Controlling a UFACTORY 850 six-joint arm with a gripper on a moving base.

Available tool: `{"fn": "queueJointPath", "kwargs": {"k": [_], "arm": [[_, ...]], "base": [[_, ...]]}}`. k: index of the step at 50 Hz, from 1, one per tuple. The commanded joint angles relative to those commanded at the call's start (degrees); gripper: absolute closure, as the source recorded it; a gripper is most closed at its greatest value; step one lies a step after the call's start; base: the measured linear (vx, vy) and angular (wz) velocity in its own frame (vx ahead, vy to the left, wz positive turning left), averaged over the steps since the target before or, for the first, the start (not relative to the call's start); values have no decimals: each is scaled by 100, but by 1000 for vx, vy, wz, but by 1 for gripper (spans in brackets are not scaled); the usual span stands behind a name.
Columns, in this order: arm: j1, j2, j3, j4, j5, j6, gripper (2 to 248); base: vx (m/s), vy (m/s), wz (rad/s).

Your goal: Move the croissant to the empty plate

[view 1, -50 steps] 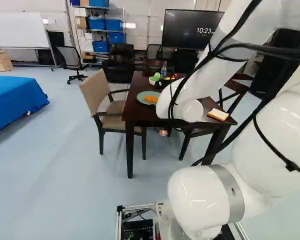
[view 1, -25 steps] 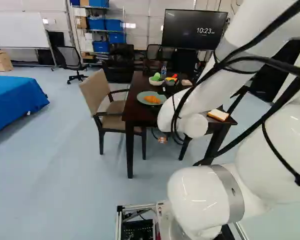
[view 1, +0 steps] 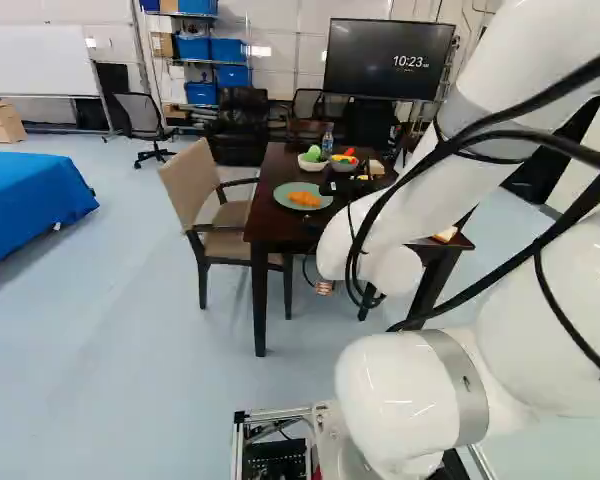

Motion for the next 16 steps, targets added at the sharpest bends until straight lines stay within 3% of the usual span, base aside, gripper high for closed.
{"fn": "queueJointPath", "kwargs": {"k": [16], "arm": [[0,18,35,-3,40,24,3]], "base": [[0,0,0]]}}
